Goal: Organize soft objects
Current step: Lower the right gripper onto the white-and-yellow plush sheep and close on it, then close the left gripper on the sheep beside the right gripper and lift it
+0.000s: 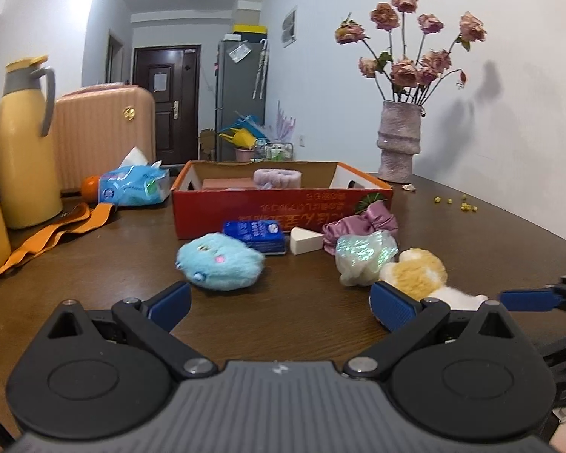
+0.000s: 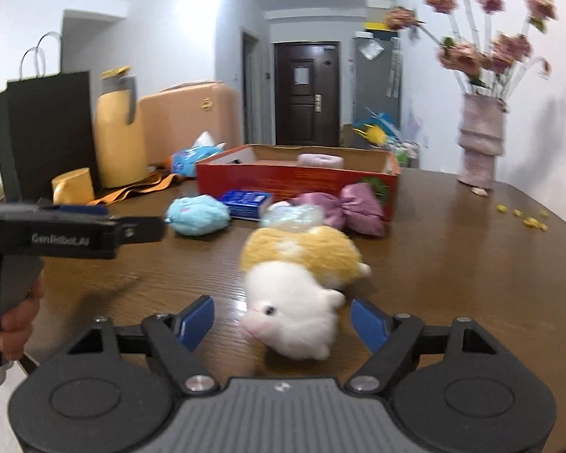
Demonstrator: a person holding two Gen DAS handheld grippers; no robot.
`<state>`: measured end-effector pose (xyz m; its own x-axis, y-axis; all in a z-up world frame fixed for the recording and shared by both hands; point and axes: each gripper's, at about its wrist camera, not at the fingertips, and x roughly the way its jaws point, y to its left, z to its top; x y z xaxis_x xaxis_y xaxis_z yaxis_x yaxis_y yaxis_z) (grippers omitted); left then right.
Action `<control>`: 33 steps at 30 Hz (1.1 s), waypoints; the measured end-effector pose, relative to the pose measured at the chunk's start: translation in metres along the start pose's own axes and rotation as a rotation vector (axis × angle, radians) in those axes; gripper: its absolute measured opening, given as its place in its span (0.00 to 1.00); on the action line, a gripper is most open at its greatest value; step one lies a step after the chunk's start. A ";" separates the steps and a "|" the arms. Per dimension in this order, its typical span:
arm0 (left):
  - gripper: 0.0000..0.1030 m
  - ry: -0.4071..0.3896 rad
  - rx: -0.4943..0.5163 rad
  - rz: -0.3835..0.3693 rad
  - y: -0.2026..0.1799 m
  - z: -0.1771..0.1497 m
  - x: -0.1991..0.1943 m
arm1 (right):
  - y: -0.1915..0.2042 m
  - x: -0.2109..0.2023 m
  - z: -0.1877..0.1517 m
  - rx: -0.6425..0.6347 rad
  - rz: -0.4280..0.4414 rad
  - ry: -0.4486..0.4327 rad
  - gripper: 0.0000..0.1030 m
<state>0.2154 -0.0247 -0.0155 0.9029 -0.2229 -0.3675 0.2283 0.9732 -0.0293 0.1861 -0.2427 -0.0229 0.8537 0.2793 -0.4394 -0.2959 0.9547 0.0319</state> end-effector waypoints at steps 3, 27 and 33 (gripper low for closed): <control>1.00 -0.001 0.005 0.004 -0.001 0.002 0.000 | -0.003 0.021 0.003 0.052 -0.007 0.038 0.56; 0.48 0.208 -0.119 -0.317 -0.040 -0.001 0.012 | -0.045 -0.003 -0.014 0.147 0.039 0.024 0.56; 0.66 0.174 -0.053 -0.399 -0.051 0.006 -0.013 | -0.064 0.012 -0.004 0.246 0.000 -0.001 0.54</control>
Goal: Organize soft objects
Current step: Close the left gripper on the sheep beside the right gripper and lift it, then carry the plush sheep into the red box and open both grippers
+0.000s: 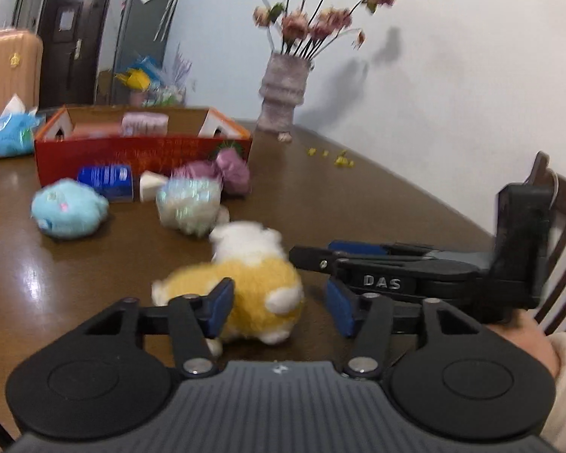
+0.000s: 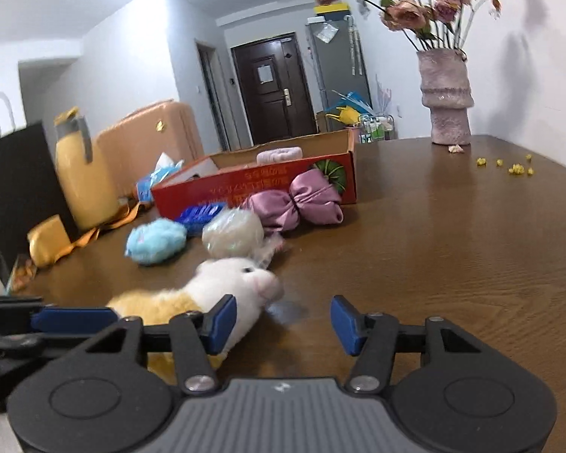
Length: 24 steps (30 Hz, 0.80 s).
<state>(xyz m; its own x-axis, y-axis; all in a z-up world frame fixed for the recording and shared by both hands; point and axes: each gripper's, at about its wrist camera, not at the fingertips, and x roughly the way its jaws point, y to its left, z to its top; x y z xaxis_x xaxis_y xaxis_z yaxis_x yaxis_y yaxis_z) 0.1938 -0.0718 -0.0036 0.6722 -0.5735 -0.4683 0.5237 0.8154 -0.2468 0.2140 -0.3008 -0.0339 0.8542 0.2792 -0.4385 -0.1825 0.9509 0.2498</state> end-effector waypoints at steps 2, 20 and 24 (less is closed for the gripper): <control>0.74 -0.043 -0.049 -0.008 0.012 0.006 -0.009 | 0.000 -0.002 0.003 0.002 -0.017 -0.011 0.54; 0.42 0.039 -0.390 -0.016 0.078 -0.016 0.009 | 0.019 0.007 -0.010 0.257 0.222 0.089 0.45; 0.41 0.016 -0.365 -0.018 0.072 -0.010 0.007 | 0.024 0.002 -0.007 0.237 0.213 0.071 0.43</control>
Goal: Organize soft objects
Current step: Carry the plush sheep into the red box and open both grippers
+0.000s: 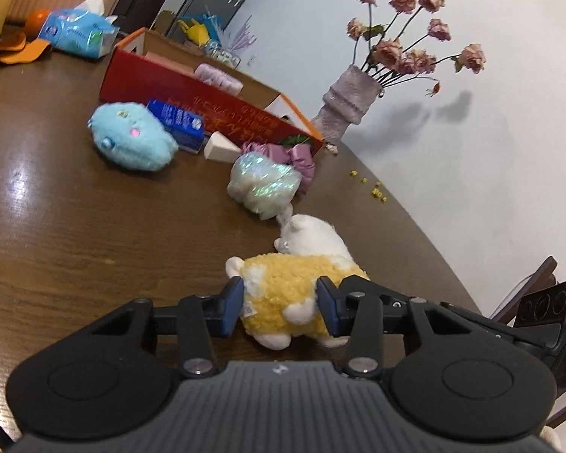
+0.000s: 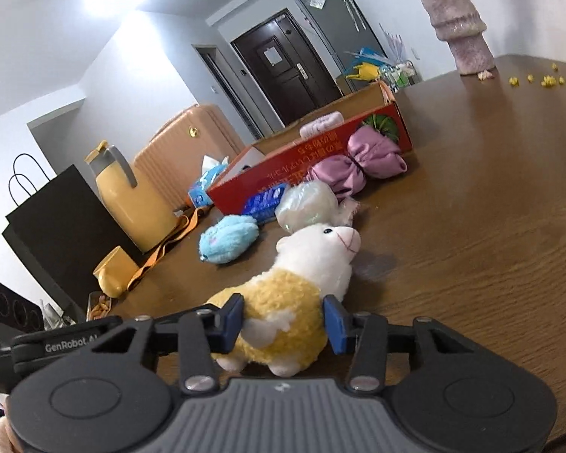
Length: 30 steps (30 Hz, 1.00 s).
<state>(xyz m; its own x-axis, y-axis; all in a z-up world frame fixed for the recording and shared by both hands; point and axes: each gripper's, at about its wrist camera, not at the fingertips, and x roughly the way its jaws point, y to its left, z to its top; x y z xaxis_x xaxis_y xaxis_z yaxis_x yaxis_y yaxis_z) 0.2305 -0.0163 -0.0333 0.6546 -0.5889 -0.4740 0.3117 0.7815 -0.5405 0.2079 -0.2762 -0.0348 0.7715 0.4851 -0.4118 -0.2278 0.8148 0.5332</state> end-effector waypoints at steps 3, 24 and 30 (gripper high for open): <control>0.41 -0.011 0.011 -0.032 -0.006 0.019 0.000 | 0.006 -0.006 0.014 -0.021 0.001 -0.038 0.43; 0.38 0.144 -0.004 0.160 0.054 0.270 0.276 | -0.071 0.269 0.287 -0.220 -0.236 0.120 0.31; 0.40 0.093 0.090 0.176 0.058 0.274 0.251 | -0.054 0.279 0.281 -0.372 -0.341 0.094 0.31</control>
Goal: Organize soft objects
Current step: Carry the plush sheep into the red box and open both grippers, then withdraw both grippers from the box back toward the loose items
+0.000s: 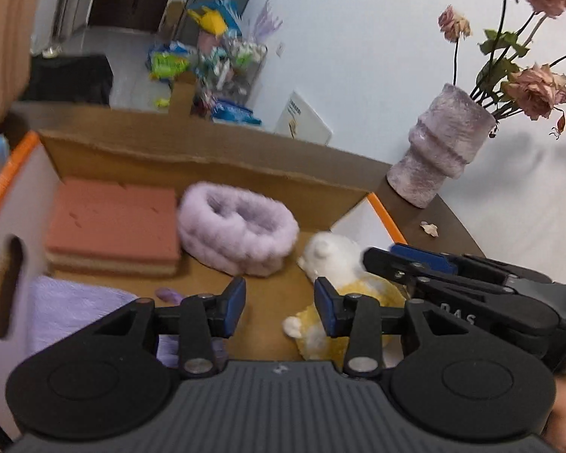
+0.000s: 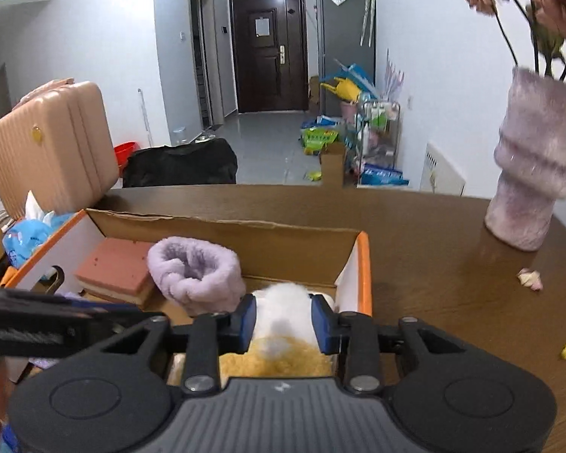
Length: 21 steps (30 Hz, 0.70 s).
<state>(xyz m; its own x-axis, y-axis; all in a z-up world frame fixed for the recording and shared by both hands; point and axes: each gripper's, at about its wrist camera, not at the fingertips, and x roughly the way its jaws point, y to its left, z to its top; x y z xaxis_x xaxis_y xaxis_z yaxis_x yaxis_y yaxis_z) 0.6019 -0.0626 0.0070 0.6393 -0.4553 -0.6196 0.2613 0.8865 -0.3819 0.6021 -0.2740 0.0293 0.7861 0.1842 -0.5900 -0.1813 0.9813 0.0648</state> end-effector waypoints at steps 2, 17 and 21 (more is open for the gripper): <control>0.44 -0.022 0.028 0.026 0.002 0.003 -0.017 | 0.002 -0.012 0.004 -0.008 -0.008 -0.015 0.31; 1.00 -0.421 0.203 0.361 -0.017 -0.028 -0.208 | 0.023 -0.203 -0.009 -0.108 -0.066 -0.365 1.00; 1.00 -0.451 0.202 0.357 -0.025 -0.038 -0.234 | 0.031 -0.228 -0.017 -0.092 -0.047 -0.391 1.00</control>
<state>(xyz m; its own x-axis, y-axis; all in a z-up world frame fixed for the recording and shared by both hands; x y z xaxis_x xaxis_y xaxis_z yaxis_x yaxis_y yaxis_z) 0.4179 0.0191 0.1354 0.9443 -0.0867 -0.3175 0.0782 0.9962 -0.0394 0.4071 -0.2866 0.1526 0.9571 0.1637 -0.2393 -0.1777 0.9834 -0.0380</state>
